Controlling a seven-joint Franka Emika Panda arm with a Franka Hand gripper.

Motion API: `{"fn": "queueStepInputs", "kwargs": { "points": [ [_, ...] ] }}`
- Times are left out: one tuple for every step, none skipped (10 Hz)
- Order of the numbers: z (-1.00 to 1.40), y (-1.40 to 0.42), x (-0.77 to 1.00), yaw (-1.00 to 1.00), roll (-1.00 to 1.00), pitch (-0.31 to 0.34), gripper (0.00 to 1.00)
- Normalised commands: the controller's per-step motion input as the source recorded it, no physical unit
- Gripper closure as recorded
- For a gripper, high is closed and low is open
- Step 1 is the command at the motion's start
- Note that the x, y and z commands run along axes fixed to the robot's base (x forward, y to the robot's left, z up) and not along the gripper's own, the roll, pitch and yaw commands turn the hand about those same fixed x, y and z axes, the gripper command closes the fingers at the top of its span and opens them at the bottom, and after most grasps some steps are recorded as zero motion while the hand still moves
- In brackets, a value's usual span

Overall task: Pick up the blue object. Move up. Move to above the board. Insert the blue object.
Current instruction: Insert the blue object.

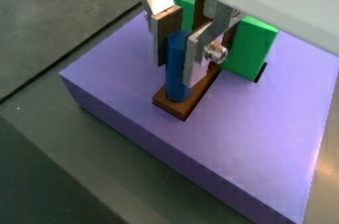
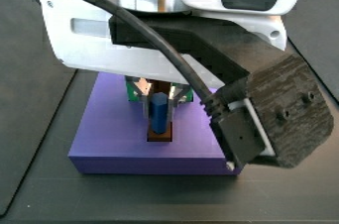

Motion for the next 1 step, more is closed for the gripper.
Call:
{"fn": "queueStepInputs", "kwargs": {
  "points": [
    [0.00, 0.00, 0.00, 0.00, 0.00, 0.000, 1.00]
  ]
}}
